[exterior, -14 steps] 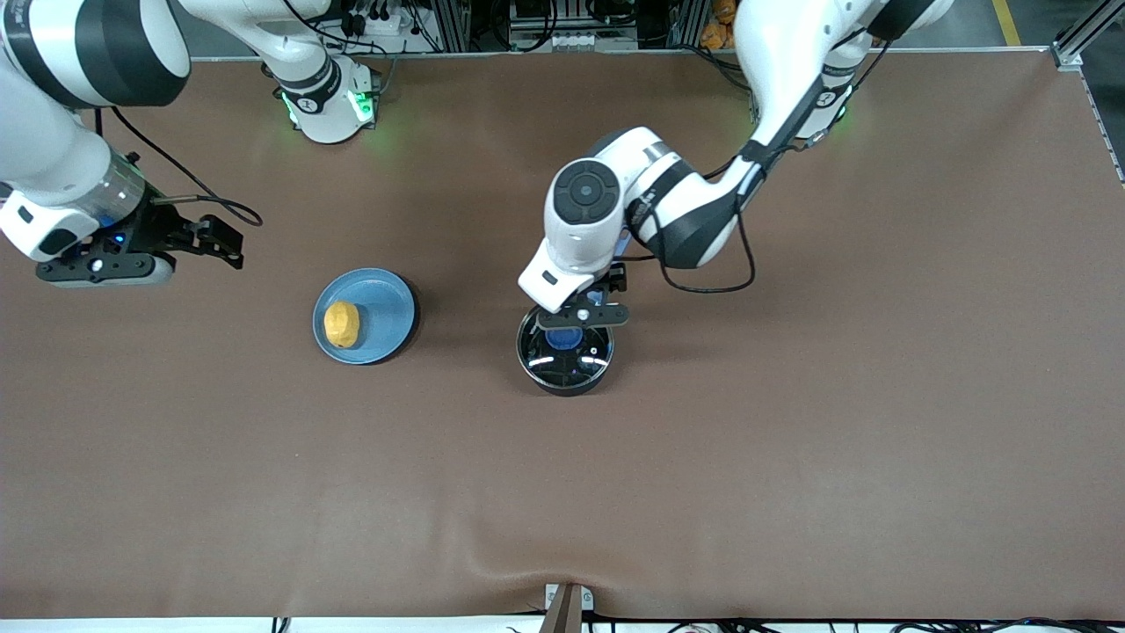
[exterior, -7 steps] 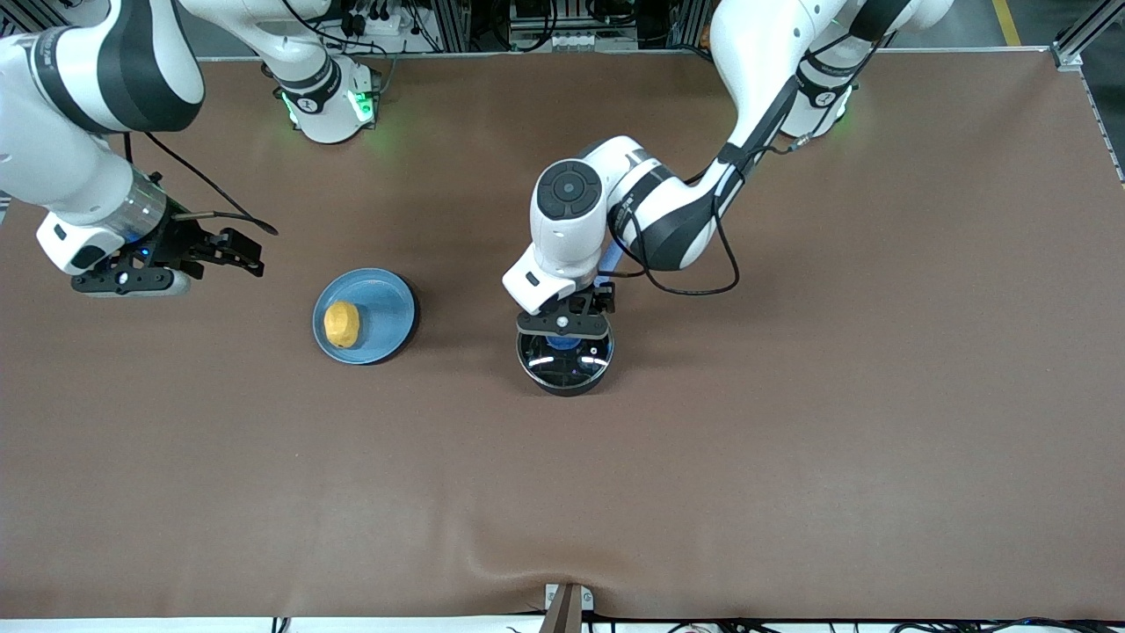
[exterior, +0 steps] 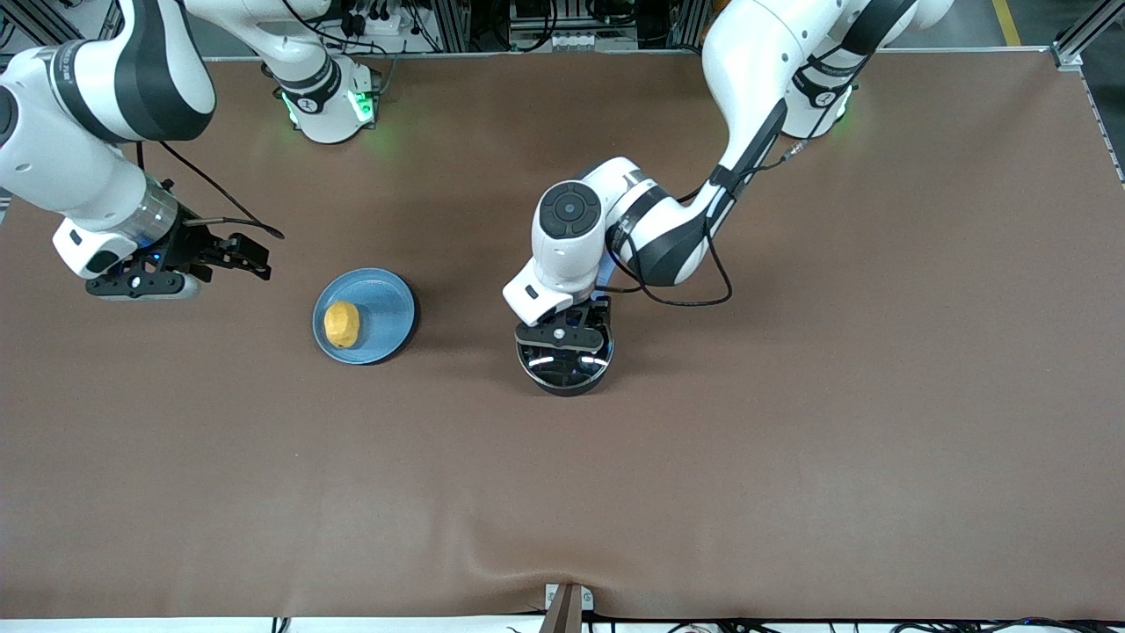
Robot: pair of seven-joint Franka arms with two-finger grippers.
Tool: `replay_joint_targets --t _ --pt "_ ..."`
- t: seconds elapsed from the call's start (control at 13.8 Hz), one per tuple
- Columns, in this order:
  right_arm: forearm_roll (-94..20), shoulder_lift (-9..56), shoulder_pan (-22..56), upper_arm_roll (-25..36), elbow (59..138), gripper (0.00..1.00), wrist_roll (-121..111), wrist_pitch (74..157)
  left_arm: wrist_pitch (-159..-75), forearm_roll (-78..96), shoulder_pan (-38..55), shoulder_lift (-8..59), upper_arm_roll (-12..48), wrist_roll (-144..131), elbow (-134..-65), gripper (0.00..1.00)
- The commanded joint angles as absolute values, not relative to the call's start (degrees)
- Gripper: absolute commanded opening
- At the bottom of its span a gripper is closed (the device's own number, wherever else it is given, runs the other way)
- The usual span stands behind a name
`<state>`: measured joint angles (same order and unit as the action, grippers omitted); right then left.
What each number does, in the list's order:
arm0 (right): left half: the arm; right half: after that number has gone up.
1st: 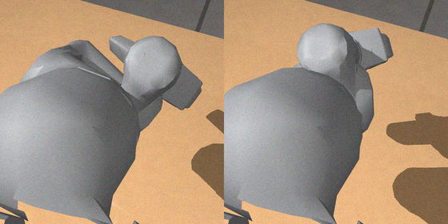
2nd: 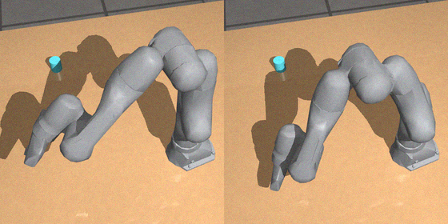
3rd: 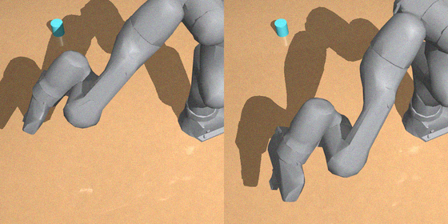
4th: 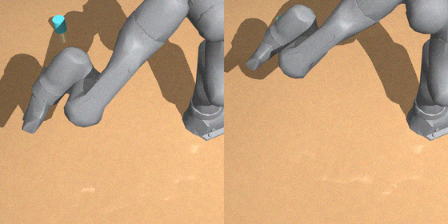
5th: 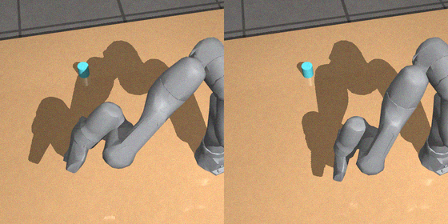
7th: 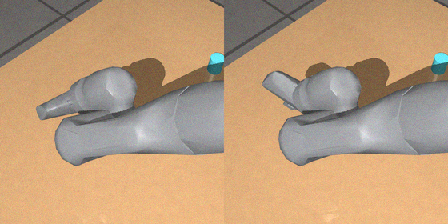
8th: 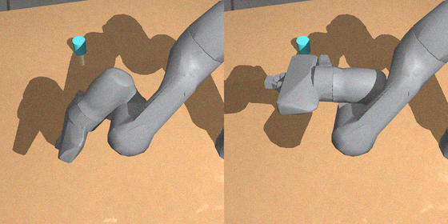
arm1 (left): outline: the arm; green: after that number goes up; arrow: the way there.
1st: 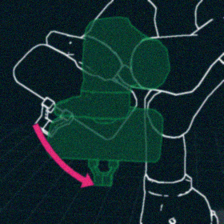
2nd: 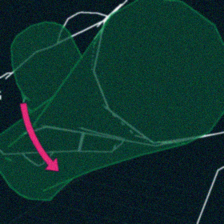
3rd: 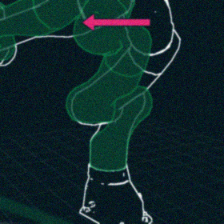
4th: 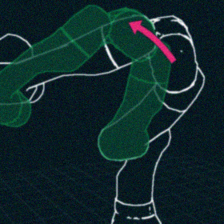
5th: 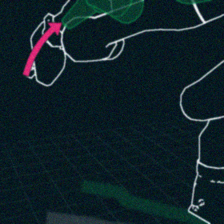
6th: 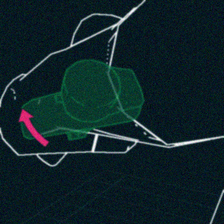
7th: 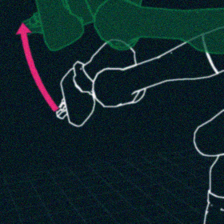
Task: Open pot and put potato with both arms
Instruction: 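Grasp the lid knob with the left gripper while the right gripper nears the potato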
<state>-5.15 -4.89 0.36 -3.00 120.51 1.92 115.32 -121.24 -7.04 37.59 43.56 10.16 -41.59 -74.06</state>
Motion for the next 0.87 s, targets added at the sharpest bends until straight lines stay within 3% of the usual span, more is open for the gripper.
replay_joint_targets --t 0.0,0.29,0.65,0.8 --pt "-6.2 -5.3 -0.8 -3.8 124.8 1.0 1.9 119.3 -122.4 -8.3 37.8 45.3 9.9 -41.6 -72.3 1.0" --pt "-6.2 -2.8 -0.2 -3.8 126.5 1.0 1.8 122.5 -122.5 -8.3 37.7 45.4 8.3 -41.1 -72.5 0.99" --pt "-6.2 3.2 2.0 -3.9 126.6 1.0 1.8 126.3 -122.5 -7.8 38.0 45.7 8.3 -43.2 -72.5 0.92" --pt "-6.2 5.3 2.7 -3.9 126.7 1.0 1.9 127.4 -122.5 -7.8 38.0 45.7 8.3 -43.9 -72.7 0.8"
